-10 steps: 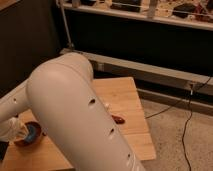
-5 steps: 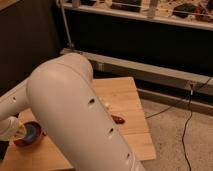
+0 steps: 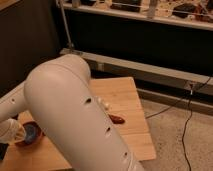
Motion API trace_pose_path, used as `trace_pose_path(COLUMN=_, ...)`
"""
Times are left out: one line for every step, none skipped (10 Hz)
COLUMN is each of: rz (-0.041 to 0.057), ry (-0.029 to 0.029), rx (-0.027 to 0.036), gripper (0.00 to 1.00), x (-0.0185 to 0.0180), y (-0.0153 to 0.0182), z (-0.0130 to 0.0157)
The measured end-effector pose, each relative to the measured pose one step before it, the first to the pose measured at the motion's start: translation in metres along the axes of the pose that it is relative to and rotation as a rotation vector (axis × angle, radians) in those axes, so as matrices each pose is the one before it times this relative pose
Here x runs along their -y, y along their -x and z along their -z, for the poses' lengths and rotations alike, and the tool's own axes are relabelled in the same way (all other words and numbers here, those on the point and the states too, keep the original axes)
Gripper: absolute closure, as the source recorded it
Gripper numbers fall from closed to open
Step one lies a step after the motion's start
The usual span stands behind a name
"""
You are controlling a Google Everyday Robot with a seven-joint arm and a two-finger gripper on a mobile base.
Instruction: Pick up the ceramic cup
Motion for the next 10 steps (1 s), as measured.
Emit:
trace_pose_path(rz=0.0039, ry=0.00166, rx=-0.00186, gripper=0.54, x=-0.00139, y=0.00067, z=-0.00056)
trace_pose_path(rz=0.00408, ry=0.00136, rx=-0.00202, gripper=0.47, x=-0.00142, y=0.00064, z=-0.00057)
trace_pose_path(rz=0.00268, ry=0.00088, rx=-0.0011, gripper=0.46, x=-0.00095, y=0.00054, z=-0.00041)
trace_pose_path(rz=0.00318, ry=0.00167, rx=-0.0016, gripper=0.46, x=-0.00135, y=0.00073, z=-0.0004)
trace_pose_path(rz=0.00135, ry=0.00069, rx=0.00047, gripper=0.46, x=-0.00056, y=0.00071, z=0.00008)
trace_pose_path(rz=0.00169, ry=0.0014, rx=-0.00044, gripper=0.46, x=-0.00094, y=0.0007, z=-0.00031)
trace_pose_path(rz=0.00076, ry=0.00089, rx=-0.00083, gripper=0.46, x=-0.00037, y=0.00071, z=-0.0007)
trace_pose_path(rz=0.00002, ry=0.00074, rx=-0.00068, gripper=0.46, x=-0.00015, y=0.00044, z=-0.00058)
trace_pose_path(rz=-0.00172, ry=0.00088, rx=-0.00187, gripper=0.46, x=0.00044, y=0.0007, z=-0.00134)
trace_pose_path(rz=-0.00045, ry=0.00057, rx=-0.00078, gripper=0.46, x=0.00018, y=0.00081, z=-0.00093)
